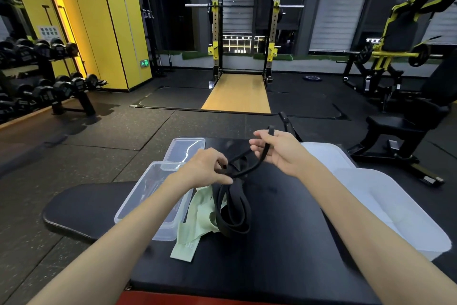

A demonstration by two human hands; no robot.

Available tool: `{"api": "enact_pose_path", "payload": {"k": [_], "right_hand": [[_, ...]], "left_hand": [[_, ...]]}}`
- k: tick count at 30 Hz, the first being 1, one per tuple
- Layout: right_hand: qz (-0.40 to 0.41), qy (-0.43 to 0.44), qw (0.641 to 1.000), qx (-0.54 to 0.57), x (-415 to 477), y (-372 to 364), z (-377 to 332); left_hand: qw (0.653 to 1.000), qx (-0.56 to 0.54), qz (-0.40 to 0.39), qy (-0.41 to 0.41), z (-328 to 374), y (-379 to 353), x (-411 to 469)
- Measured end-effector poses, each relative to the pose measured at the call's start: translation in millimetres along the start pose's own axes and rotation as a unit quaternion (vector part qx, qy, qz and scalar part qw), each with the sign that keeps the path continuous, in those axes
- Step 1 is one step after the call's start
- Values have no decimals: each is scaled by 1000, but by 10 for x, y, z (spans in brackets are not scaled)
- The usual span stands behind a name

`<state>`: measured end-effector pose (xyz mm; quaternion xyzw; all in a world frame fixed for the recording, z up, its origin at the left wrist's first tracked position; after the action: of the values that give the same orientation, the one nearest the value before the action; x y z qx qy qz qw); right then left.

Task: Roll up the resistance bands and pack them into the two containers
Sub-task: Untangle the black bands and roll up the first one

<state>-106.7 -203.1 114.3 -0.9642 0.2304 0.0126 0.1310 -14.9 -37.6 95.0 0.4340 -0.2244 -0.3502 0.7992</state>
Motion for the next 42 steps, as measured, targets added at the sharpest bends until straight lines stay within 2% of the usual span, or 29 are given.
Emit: {"api": "enact_pose_path", "payload": {"k": [4, 7, 10, 12, 16, 22, 26, 30, 33, 36, 38, 42], "right_hand": [[4, -1, 1000, -23, 7, -4, -8], [1, -3, 1000, -27, 12, 0, -2], [-18, -18, 1000, -11, 0, 5, 6], [-38, -28, 999, 21, -16, -11, -23], [-89, -27, 994, 50, -35, -117, -108], [-60, 2, 995, -75, 23, -229, 0], [-35, 18, 982, -187, 59, -182, 78], [-13, -32, 984, -177, 120, 1, 336], [-6, -60, 954, -294, 106, 173, 698], [-22, -49, 884, -464, 123, 361, 1060], [-28, -61, 849, -523, 107, 470, 1257], [3, -48, 853, -519, 82, 590, 1411]], "left_hand": [[999, -4, 41, -33, 92, 19, 10], [996, -53, 76, -7, 119, 32, 42], [990, -99, 104, 0, 137, 49, 53], [990, -78, 116, -19, 171, 53, 44], [993, -76, 77, -52, 211, -91, 92], [969, -221, -65, -87, 404, -341, 33], [971, -231, -4, -64, 326, -342, 93], [934, -351, 67, -6, 248, -229, 135], [922, -378, 82, 25, 227, -212, 129], [920, -384, 76, 35, 201, -253, 109], [921, -380, 71, 41, 159, -302, 108], [938, -339, 54, 45, 60, -467, 150]]}}
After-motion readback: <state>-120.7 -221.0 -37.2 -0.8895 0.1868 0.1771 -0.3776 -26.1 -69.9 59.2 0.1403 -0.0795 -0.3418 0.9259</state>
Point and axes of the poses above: each hand's wrist, its own x-axis towards the middle knuckle, its own y-axis out of the back of the hand, z = x × y, the point moved 4 cm from there along x, towards the middle knuckle, and after that the axes turned 1 degree about z, right-handed, at the moved point
